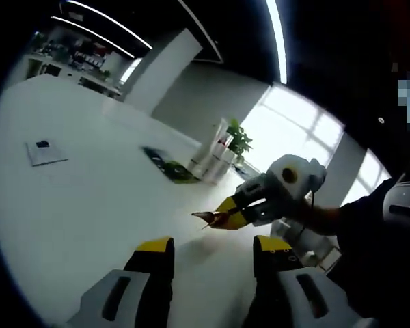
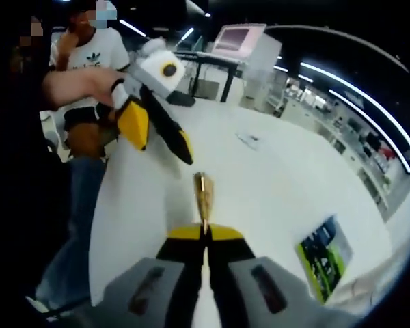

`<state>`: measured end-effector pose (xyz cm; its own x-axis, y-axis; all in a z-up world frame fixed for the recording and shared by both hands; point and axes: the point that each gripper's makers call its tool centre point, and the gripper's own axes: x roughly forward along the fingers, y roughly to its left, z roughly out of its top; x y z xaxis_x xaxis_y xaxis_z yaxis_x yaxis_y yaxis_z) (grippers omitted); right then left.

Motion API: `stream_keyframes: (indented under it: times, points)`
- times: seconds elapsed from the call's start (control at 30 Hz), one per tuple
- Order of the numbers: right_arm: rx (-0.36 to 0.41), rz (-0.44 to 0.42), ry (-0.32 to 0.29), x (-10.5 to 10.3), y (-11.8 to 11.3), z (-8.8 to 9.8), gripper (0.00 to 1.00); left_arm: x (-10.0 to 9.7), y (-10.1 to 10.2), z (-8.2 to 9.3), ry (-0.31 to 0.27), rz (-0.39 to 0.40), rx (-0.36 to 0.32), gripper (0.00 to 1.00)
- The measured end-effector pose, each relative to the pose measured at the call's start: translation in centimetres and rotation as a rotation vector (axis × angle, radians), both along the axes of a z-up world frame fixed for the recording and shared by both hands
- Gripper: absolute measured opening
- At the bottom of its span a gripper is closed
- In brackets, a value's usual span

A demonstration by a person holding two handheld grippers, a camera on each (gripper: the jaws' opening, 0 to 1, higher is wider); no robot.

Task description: Arrange the skincare products in the storage area until every visible bottle or jar stands upright without overlapping.

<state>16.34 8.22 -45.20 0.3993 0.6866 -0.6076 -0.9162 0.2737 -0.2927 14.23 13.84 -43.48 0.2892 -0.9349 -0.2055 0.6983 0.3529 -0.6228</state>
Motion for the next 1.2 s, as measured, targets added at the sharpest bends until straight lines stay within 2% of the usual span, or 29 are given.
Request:
stream_keyframes:
  times: [0.3,0.43,0.9,1.2]
  points:
    - [-0.001,0.005,0.005,0.1,-0.2,0.0,0.01,-0.2,-0.5,0.3,0.002,-0.011,-0.005,0.46]
    - [0.011,0.015,-0.011,-0.1,0.2,0.7,0.01,-0.3,-0.6,0.9,0.009,-0.014,-0.028,0.45]
    - [0.012,0.049,0.004,-0.6,1.6,0.6,0.01,-1.3,-1.4,1.9,0.015,-0.056,-0.05,0.42]
    - [-0.005,0.078,-0.025,-1.2,2.3,0.9,0.01,-1.4,-1.6,2.3,0.03,-0.074,-0.071,0.38]
